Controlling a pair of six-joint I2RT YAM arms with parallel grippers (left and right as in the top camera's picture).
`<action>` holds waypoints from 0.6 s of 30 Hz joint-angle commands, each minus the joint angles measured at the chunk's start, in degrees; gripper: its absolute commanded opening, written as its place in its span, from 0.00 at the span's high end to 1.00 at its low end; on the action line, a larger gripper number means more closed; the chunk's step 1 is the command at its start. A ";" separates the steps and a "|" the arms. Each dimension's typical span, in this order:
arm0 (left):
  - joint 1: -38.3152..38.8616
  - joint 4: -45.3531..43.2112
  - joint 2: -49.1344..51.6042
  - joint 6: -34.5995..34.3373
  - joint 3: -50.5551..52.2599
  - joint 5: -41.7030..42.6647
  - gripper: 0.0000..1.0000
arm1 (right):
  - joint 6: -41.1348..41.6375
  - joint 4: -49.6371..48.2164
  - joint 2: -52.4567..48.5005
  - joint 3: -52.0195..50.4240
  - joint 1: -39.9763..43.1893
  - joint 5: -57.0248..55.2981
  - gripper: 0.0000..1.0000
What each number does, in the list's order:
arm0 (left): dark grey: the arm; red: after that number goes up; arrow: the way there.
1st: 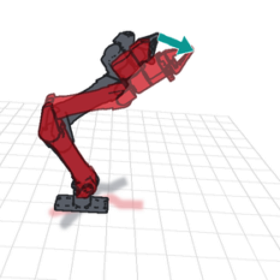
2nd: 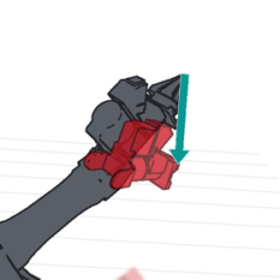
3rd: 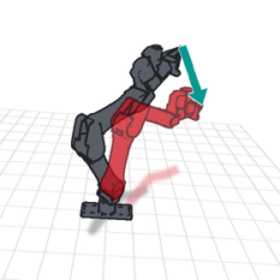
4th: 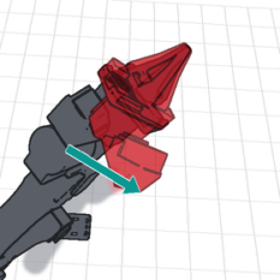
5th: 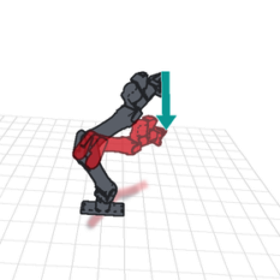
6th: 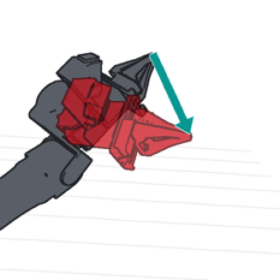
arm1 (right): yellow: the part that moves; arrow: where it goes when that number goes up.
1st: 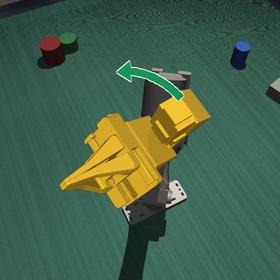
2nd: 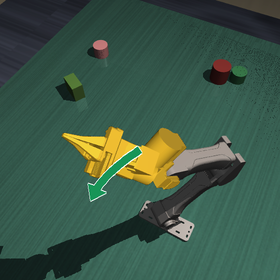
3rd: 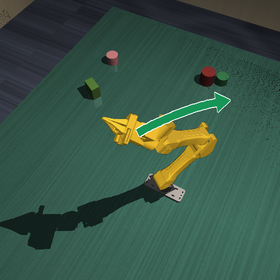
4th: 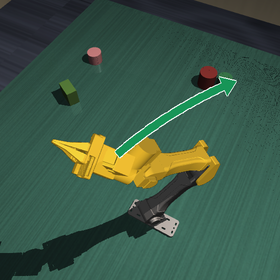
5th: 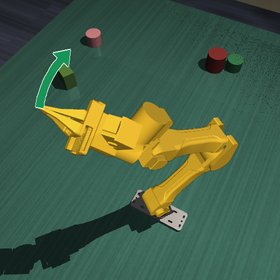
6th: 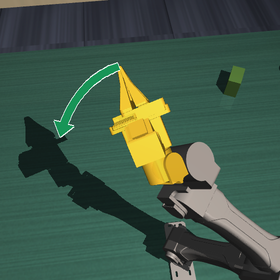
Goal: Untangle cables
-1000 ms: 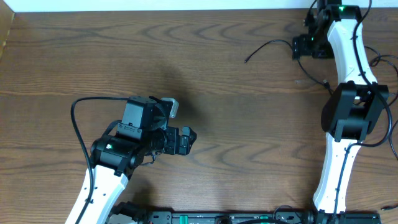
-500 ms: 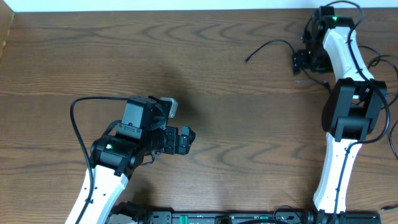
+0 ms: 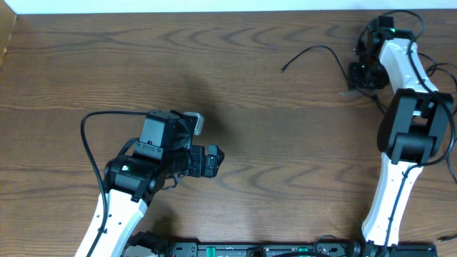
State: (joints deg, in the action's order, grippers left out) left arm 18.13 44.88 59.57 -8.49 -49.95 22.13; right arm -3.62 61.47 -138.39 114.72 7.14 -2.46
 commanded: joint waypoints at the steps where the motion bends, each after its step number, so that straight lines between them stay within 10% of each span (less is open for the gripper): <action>1: 0.22 0.13 0.00 1.11 0.15 -0.24 0.02 | -1.92 -1.64 -1.60 -4.24 1.73 -1.95 0.58; 7: 0.22 0.07 0.00 0.74 0.15 1.01 0.02 | -2.89 -4.20 -1.68 -5.07 4.55 -4.46 0.98; 18: 0.22 4.33 0.00 0.72 0.13 2.93 0.02 | 2.56 -4.90 -1.68 -2.36 20.50 -10.58 0.99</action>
State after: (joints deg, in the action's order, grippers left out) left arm 18.13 47.81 59.57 -8.54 -49.95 24.12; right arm -4.03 55.48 -137.32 112.07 21.65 -11.09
